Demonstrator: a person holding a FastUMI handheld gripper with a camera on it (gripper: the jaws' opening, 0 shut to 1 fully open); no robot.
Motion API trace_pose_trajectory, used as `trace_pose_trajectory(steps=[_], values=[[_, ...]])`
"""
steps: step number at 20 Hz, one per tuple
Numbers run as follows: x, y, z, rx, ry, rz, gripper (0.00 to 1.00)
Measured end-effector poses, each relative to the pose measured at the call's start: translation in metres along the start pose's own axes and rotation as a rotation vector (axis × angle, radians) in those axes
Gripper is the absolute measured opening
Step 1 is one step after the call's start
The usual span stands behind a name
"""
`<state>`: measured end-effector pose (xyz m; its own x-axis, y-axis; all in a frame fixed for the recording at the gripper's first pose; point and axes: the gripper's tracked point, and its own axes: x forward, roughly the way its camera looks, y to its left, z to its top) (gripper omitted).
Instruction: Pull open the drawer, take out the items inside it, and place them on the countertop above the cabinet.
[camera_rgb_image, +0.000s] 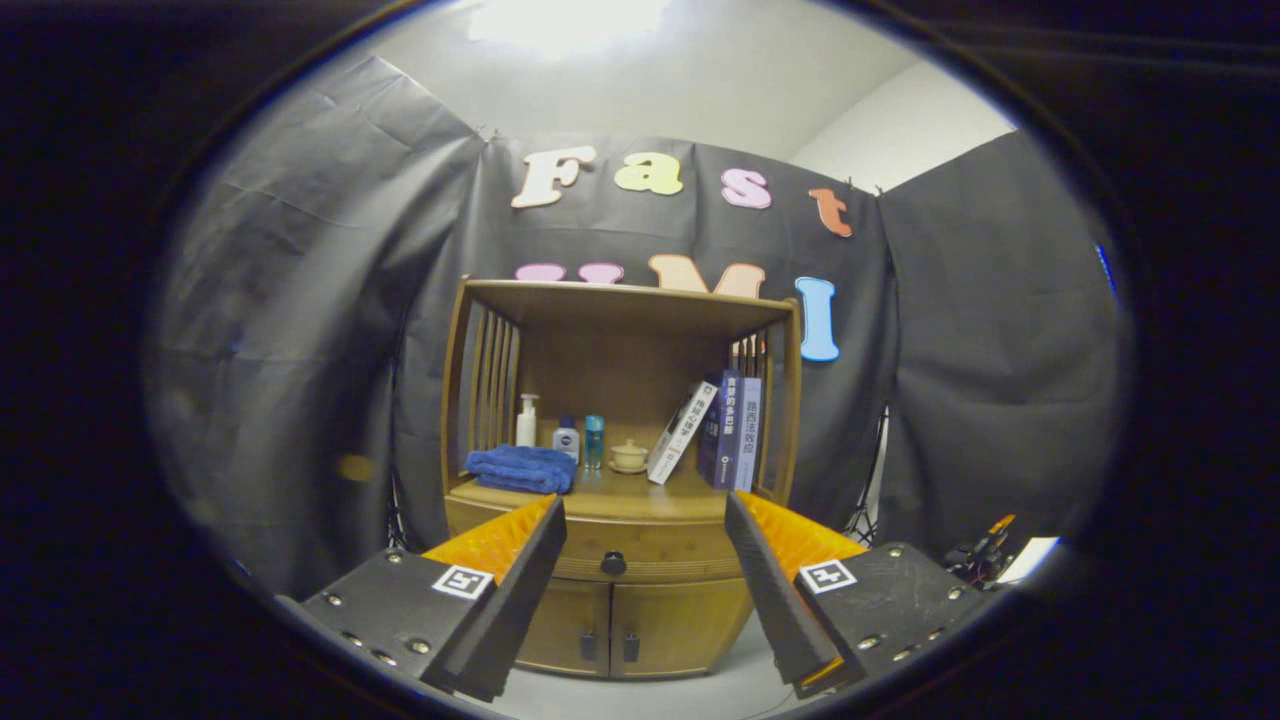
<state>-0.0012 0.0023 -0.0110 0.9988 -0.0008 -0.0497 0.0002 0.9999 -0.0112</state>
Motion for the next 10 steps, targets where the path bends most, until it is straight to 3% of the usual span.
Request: trace_pose_trajectory(steps=[4,10], values=[[0.006,-0.002,0.002,-0.009,-0.023,-0.006,0.96],[0.052,-0.008,-0.023,-0.028,-0.005,-0.040,0.94]])
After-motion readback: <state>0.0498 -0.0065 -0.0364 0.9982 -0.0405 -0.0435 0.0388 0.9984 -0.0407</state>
